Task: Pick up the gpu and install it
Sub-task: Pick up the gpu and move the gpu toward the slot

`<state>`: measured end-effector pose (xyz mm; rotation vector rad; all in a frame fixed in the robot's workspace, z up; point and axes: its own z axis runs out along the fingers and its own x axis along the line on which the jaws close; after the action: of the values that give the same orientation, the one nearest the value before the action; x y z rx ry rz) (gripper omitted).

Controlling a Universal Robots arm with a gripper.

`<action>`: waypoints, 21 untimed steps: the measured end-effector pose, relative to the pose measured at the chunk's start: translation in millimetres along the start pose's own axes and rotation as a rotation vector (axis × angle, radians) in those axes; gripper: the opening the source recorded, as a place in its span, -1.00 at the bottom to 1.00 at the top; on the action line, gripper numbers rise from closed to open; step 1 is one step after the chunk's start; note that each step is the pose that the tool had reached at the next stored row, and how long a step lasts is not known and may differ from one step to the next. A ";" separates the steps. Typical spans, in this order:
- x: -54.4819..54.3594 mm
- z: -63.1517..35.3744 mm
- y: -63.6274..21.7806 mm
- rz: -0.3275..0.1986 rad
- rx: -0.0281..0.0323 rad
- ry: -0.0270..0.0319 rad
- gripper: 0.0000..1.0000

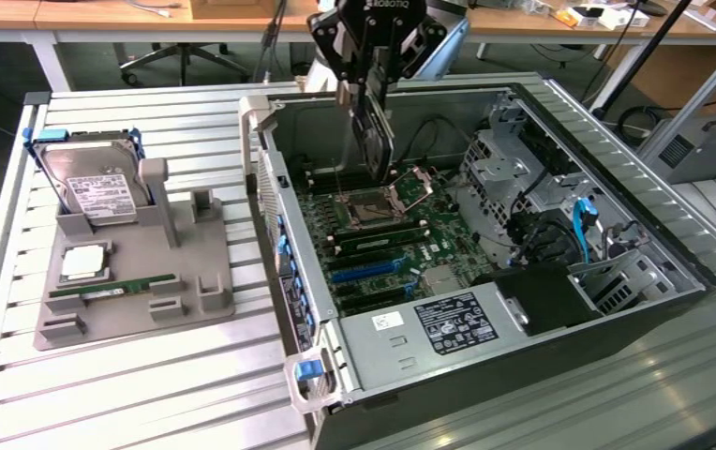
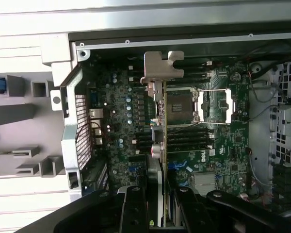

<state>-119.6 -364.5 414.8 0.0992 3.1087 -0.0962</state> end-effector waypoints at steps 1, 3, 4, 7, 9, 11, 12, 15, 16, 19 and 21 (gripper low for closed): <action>-0.8 0.3 0.1 0.000 0.0002 0.0001 -0.47; -2.5 1.0 0.2 0.000 0.0006 0.0002 -0.47; -3.3 1.4 0.2 0.000 0.0008 0.0002 -0.47; -5.3 2.0 0.4 0.000 0.0012 0.0002 -0.47; -6.7 2.5 0.4 0.000 0.0016 0.0001 -0.47; -8.8 3.3 0.3 0.000 0.0020 0.0000 -0.47; -9.4 3.5 0.3 0.000 0.0022 0.0001 -0.47; -11.8 4.3 0.3 0.000 0.0026 0.0001 -0.47; -12.6 4.6 0.3 0.000 0.0026 0.0001 -0.47; -15.0 5.3 0.4 0.000 0.0030 0.0002 -0.47; -16.7 5.9 0.4 0.000 0.0031 0.0002 -0.47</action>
<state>-102.8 -365.5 409.5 0.0991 3.1088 -0.1010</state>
